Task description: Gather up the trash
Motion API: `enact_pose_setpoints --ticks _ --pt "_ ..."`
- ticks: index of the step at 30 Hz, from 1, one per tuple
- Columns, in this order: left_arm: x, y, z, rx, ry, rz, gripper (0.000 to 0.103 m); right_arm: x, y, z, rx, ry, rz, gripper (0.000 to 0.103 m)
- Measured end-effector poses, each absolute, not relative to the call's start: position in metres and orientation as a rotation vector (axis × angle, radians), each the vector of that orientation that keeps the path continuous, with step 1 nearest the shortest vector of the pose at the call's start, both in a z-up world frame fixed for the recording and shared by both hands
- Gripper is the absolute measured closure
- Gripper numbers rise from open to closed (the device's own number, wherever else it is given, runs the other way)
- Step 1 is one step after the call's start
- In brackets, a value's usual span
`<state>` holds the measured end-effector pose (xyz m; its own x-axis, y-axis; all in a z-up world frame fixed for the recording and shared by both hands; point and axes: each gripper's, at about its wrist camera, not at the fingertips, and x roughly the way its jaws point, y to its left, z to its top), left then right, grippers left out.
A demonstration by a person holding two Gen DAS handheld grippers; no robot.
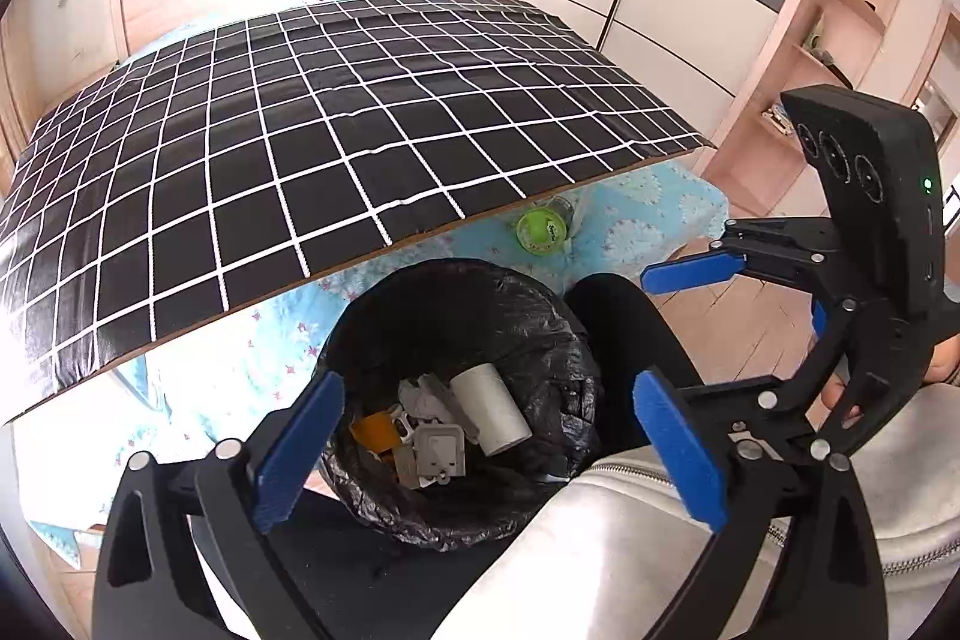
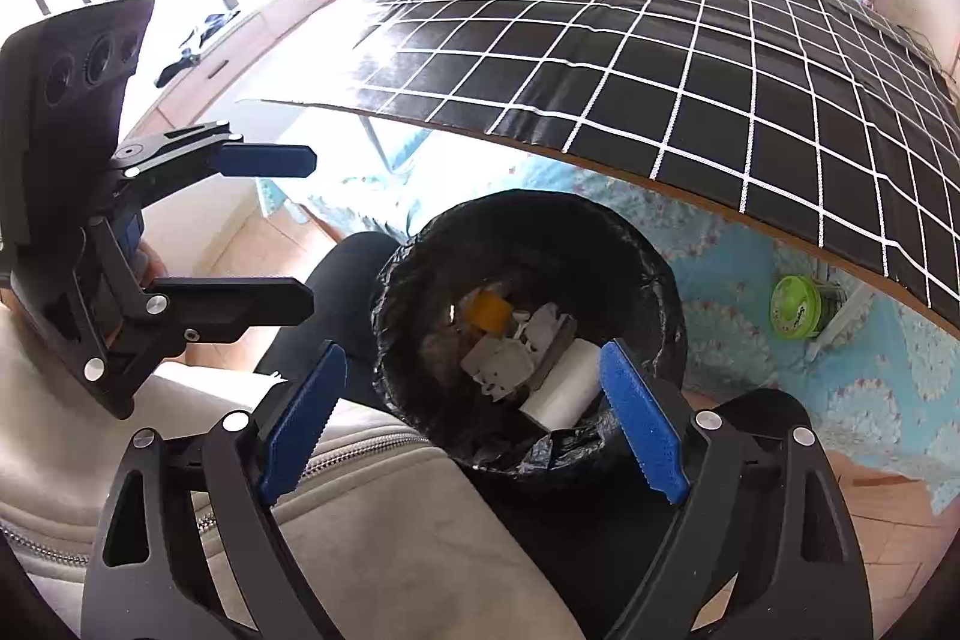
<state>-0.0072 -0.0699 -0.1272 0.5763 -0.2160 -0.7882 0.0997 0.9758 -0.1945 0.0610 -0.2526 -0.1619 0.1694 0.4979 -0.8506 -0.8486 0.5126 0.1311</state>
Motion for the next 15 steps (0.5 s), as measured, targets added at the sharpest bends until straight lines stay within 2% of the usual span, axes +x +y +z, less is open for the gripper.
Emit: enact_pose_setpoints --ticks 15 --pt "-0.0106 -0.0709 -0.1272 -0.137 0.942 -0.199 0.008 0.0591 -0.2549 -0.1608 -0.425 0.994 0.991 0.014"
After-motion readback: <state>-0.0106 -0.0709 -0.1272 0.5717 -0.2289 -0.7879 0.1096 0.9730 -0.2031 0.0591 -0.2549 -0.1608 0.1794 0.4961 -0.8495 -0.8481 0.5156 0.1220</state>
